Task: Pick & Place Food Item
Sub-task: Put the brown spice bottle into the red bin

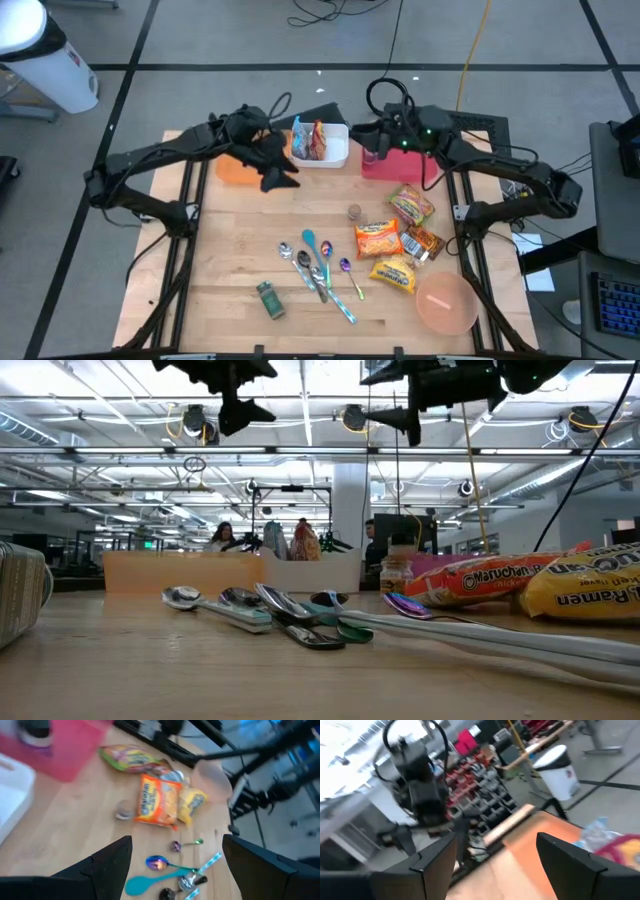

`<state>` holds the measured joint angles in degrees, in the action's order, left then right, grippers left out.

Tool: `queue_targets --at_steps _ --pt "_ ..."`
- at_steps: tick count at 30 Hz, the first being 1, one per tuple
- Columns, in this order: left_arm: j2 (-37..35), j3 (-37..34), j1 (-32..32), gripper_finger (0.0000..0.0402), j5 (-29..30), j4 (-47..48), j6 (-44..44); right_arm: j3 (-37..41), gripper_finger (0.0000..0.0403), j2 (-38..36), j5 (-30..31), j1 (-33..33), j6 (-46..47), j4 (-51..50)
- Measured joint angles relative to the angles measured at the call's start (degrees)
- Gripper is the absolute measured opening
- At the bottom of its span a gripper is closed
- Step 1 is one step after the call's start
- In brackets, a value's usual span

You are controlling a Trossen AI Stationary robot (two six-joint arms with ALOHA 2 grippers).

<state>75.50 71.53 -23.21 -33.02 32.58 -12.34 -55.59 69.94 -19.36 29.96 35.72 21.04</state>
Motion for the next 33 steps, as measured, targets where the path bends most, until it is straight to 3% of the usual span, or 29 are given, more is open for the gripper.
queue_targets --at_steps 5,10,17,22,29,33 --pt "0.0 0.0 4.6 0.0319 3.98 -5.37 0.79 0.0 0.0265 1.39 3.29 -3.41 3.11 1.18" --pt "0.0 0.0 8.18 0.0319 7.15 -9.14 0.2 0.0 0.0265 3.22 2.59 -7.69 3.05 1.36" --pt "-0.64 0.0 9.47 0.0319 5.11 -0.64 0.18 -0.02 0.0265 3.99 3.42 -17.26 -7.46 -0.03" --pt "-1.12 -0.04 9.46 0.0319 4.58 6.35 1.18 -0.02 0.0265 4.04 11.68 -24.04 -16.42 -7.99" --pt "-1.21 0.0 9.28 0.0319 4.66 5.53 2.84 0.0 0.0265 4.04 24.32 -28.2 -23.57 -27.63" --pt "-1.2 0.0 8.75 0.0319 4.79 3.43 2.78 0.0 0.0265 4.67 25.72 -28.18 -24.78 -32.89"
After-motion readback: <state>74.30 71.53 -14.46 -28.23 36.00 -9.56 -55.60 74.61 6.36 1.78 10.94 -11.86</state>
